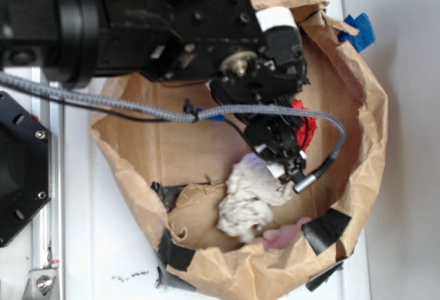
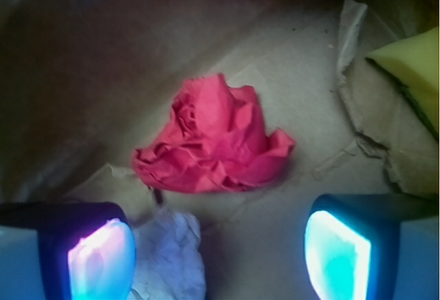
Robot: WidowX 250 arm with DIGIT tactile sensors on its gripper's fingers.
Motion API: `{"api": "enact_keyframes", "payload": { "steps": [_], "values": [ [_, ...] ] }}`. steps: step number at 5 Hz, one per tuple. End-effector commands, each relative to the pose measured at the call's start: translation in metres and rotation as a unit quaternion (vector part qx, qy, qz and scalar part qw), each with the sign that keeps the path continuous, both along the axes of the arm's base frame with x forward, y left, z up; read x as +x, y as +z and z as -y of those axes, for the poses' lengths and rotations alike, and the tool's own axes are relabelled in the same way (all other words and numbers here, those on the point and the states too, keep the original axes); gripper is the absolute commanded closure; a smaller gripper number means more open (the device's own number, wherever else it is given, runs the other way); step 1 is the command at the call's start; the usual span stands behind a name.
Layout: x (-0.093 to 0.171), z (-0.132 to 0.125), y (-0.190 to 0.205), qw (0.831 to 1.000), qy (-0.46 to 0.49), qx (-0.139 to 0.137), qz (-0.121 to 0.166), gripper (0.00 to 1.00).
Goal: Grab the red paper.
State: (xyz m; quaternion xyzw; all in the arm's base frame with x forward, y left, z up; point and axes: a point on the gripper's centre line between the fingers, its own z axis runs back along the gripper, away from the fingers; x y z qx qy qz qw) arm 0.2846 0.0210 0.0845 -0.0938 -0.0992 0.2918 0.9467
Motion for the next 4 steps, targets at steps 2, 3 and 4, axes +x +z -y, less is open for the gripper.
{"api": "enact_keyframes", "payload": {
  "steps": [2,3,4],
  "values": [
    [0.003,0.009,0.011,0.996,0.066,-0.014,0.053,0.0],
    [0.006,0.016,0.002,0.995,0.066,0.023,0.075,0.0],
    [0.009,0.019,-0.002,0.994,0.07,0.037,0.077,0.0]
  ]
}}
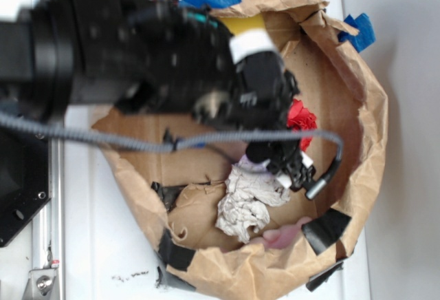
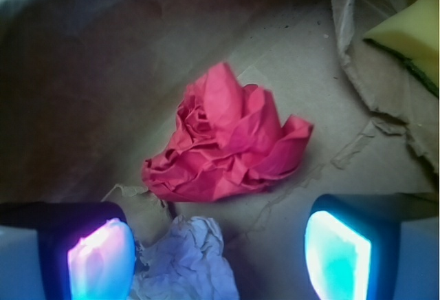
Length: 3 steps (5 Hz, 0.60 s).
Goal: Grab the red paper.
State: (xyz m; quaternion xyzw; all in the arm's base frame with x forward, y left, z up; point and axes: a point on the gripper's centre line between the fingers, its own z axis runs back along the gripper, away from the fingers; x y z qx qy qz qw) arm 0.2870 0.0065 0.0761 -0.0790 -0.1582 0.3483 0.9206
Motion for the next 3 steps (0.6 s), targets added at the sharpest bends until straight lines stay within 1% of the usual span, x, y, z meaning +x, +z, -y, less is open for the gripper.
{"api": "enact_keyframes", "payload": {
  "steps": [1,2,3],
  "values": [
    [0.012,0.002,0.006,0.999,0.01,0.02,0.029,0.0],
    [0.021,-0.012,0.004,0.999,0.03,0.025,0.028,0.0],
    [0.03,-0.018,-0.003,0.998,0.039,0.038,0.023,0.0]
  ]
}}
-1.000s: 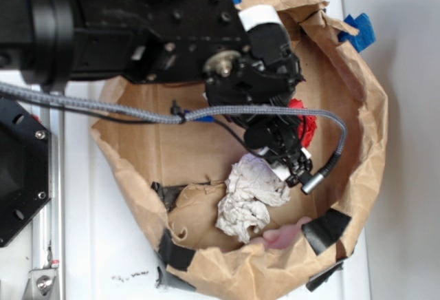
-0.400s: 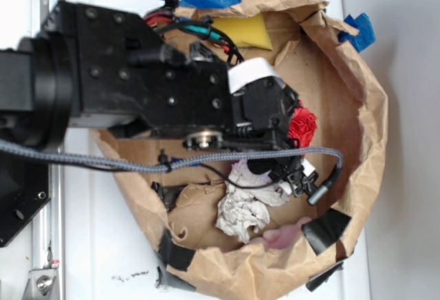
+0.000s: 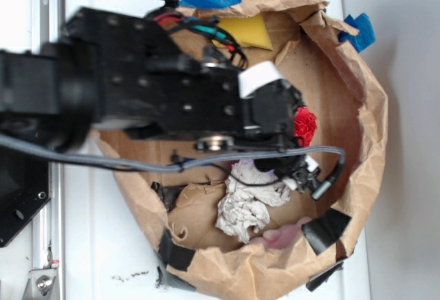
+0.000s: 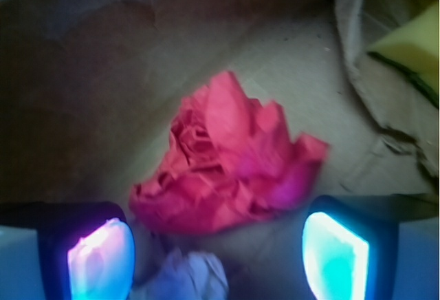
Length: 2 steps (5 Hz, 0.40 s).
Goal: Grab the red paper.
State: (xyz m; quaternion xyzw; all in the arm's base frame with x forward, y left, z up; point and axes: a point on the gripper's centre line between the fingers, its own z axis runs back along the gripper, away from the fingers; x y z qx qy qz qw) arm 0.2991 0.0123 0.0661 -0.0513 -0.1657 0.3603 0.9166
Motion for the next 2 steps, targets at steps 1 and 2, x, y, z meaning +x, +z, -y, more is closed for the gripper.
{"api": "enact_keyframes", "payload": {
  "steps": [1,2],
  "values": [
    [0.0287,-0.0182,0.0031,0.999,0.034,0.017,0.019,0.0],
    [0.0332,-0.0179,-0.0021,0.999,0.032,0.028,0.016,0.0]
  ]
}}
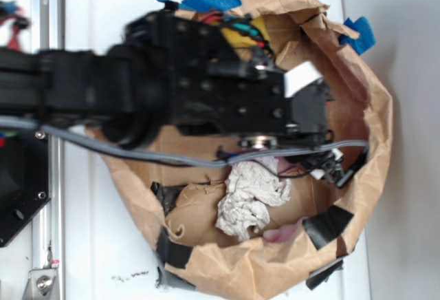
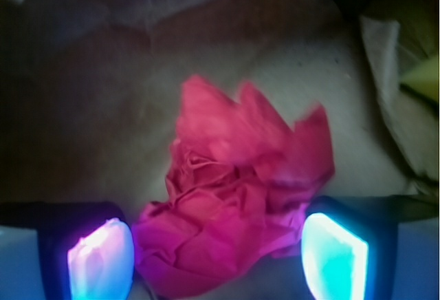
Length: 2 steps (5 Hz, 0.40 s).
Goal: Grab the red paper.
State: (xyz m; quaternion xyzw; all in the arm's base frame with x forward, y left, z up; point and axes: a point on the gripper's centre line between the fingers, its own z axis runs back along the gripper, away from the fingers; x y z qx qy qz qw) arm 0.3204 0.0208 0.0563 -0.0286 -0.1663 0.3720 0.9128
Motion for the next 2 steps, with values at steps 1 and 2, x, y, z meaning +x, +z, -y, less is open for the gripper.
{"api": "enact_keyframes", "payload": {
  "steps": [1,2],
  "values": [
    [0.016,-0.008,0.003,0.999,0.016,0.019,0.019,0.0],
    [0.02,-0.005,-0.007,0.999,0.015,0.032,0.003,0.0]
  ]
}}
